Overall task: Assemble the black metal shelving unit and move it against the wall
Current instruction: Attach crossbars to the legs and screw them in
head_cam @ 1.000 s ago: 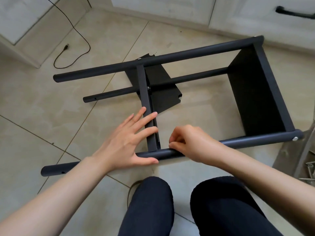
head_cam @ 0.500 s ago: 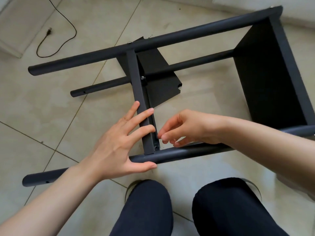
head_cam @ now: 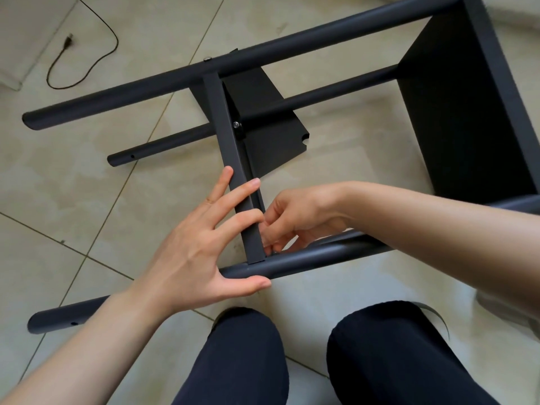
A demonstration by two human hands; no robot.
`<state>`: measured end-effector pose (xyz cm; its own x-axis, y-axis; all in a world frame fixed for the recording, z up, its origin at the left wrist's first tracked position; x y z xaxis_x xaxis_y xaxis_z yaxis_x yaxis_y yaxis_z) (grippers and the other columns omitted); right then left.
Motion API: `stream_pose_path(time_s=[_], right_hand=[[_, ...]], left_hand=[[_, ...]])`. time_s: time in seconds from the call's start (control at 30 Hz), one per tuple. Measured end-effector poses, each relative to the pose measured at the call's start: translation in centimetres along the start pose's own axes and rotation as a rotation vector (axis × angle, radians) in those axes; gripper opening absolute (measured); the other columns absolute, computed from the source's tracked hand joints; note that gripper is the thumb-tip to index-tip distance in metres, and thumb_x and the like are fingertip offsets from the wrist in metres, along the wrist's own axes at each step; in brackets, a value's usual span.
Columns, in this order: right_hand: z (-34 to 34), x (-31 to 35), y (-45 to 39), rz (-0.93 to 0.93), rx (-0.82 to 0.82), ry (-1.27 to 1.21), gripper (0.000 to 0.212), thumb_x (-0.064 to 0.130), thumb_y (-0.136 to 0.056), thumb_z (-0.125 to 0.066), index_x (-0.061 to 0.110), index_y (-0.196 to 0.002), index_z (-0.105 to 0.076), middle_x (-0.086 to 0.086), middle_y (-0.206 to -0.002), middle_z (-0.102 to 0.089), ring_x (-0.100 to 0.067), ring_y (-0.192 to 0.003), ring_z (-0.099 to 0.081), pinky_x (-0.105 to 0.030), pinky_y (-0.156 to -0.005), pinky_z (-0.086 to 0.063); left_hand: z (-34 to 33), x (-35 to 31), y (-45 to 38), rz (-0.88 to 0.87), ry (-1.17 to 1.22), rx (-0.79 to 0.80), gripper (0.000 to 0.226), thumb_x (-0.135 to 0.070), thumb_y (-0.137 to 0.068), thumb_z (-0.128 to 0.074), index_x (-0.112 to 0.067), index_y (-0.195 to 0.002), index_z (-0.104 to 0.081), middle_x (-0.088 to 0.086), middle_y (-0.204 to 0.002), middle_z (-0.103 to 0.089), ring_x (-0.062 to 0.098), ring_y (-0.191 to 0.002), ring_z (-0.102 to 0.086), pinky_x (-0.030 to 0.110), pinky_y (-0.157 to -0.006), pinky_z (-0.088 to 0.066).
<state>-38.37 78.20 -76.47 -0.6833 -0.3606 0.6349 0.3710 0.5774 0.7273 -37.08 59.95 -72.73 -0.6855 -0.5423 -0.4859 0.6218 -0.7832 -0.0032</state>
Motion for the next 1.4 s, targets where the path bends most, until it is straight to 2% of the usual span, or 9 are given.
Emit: stream_pose_path(time_s=[0.17, 0.3, 0.53, 0.73, 0.87, 1.03, 1.17, 1.33, 1.4], right_hand=[[-0.2, -0.7, -0.2, -0.027, 0.029, -0.029, 0.025, 0.004, -0.094, -0.061, 0.01, -0.071, -0.068, -0.005, -0.07, -0.064, -0.012, -0.062, -0.058, -0.025, -0.066, -0.052], [-0.3, -0.6, -0.4, -0.042, 0.032, -0.041, 0.023, 0.004, -0.094, -0.059, 0.006, -0.072, -0.066, -0.003, -0.059, -0.062, -0.01, -0.053, -0.058, -0.02, -0.059, -0.053], [-0.5, -0.8, -1.1, -0.074, 0.003, -0.004, 0.021, 0.005, -0.092, -0.062, 0.007, -0.071, -0.062, -0.005, -0.067, -0.058, -0.011, -0.058, -0.054, -0.023, -0.063, -0.048], [-0.2, -0.9, -0.7, -0.068, 0.021, -0.015, 0.009, 0.01, -0.09, -0.065, 0.004, -0.083, -0.065, -0.006, -0.074, -0.063, -0.015, -0.07, -0.059, -0.031, -0.076, -0.05], [0.0, -1.0, -0.5, -0.061, 0.051, -0.061, 0.021, 0.005, -0.092, -0.063, 0.009, -0.074, -0.072, -0.006, -0.075, -0.066, -0.016, -0.071, -0.06, -0.036, -0.083, -0.047], [-0.2, -1.0, -0.7, -0.071, 0.002, -0.03, 0.028, 0.007, -0.091, -0.065, 0.014, -0.064, -0.07, -0.006, -0.071, -0.064, -0.016, -0.07, -0.059, -0.033, -0.079, -0.048], [-0.5, -0.8, -0.7, -0.089, -0.026, 0.015, 0.034, 0.011, -0.09, -0.068, 0.015, -0.056, -0.067, -0.002, -0.062, -0.063, -0.01, -0.058, -0.059, -0.024, -0.061, -0.05], [-0.2, -0.8, -0.4, -0.095, 0.006, -0.003, 0.03, 0.012, -0.092, -0.065, 0.014, -0.063, -0.069, -0.001, -0.066, -0.064, -0.012, -0.063, -0.058, -0.028, -0.068, -0.048], [-0.2, -0.7, -0.4, -0.104, -0.001, 0.022, 0.034, 0.013, -0.092, -0.065, 0.016, -0.059, -0.068, 0.0, -0.063, -0.063, -0.011, -0.06, -0.058, -0.026, -0.065, -0.048]], left_hand=[[0.1, 0.0, 0.0, -0.001, 0.006, -0.005, 0.068, -0.068, -0.077, -0.067, -0.018, -0.123, -0.062, 0.0, -0.162, -0.032, 0.026, -0.156, -0.011, 0.035, -0.101, -0.041], [0.1, -0.1, 0.0, 0.002, 0.016, -0.003, 0.068, -0.068, -0.076, -0.067, -0.018, -0.124, -0.063, -0.001, -0.162, -0.032, 0.024, -0.156, -0.01, 0.033, -0.098, -0.044], [0.2, 0.0, 0.0, 0.004, 0.039, -0.006, 0.07, -0.068, -0.077, -0.068, -0.02, -0.126, -0.062, -0.004, -0.164, -0.028, 0.023, -0.156, -0.008, 0.045, -0.102, -0.051], [0.1, 0.1, 0.0, 0.0, 0.044, -0.007, 0.071, -0.068, -0.076, -0.07, -0.02, -0.127, -0.062, -0.004, -0.164, -0.028, 0.022, -0.156, -0.007, 0.034, -0.099, -0.049], [0.1, 0.1, 0.0, 0.003, 0.041, -0.011, 0.07, -0.067, -0.075, -0.071, -0.019, -0.126, -0.062, -0.004, -0.163, -0.028, 0.022, -0.156, -0.007, 0.029, -0.101, -0.043], [0.1, 0.1, 0.0, 0.013, 0.04, -0.007, 0.07, -0.065, -0.074, -0.073, -0.019, -0.126, -0.062, -0.004, -0.163, -0.029, 0.021, -0.156, -0.006, 0.025, -0.099, -0.04], [0.1, 0.1, 0.0, 0.02, 0.035, -0.002, 0.071, -0.065, -0.072, -0.074, -0.02, -0.126, -0.062, -0.004, -0.163, -0.028, 0.021, -0.156, -0.006, 0.024, -0.095, -0.04], [0.1, 0.1, 0.0, 0.023, 0.028, 0.002, 0.072, -0.065, -0.072, -0.074, -0.019, -0.125, -0.063, -0.004, -0.163, -0.029, 0.021, -0.156, -0.007, 0.017, -0.095, -0.035], [0.0, 0.1, 0.0, 0.027, 0.029, 0.008, 0.072, -0.065, -0.072, -0.074, -0.019, -0.125, -0.062, -0.005, -0.163, -0.029, 0.021, -0.156, -0.006, 0.011, -0.095, -0.028]])
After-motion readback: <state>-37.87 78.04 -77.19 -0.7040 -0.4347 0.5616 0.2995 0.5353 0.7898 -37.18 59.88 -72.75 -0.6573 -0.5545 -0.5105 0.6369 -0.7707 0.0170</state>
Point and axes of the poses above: each hand's wrist, its own y-axis away from the middle knuckle, its own z-axis out of the back of the hand, x = y × z, the point moved 2 cm from there along -y, towards the middle knuckle
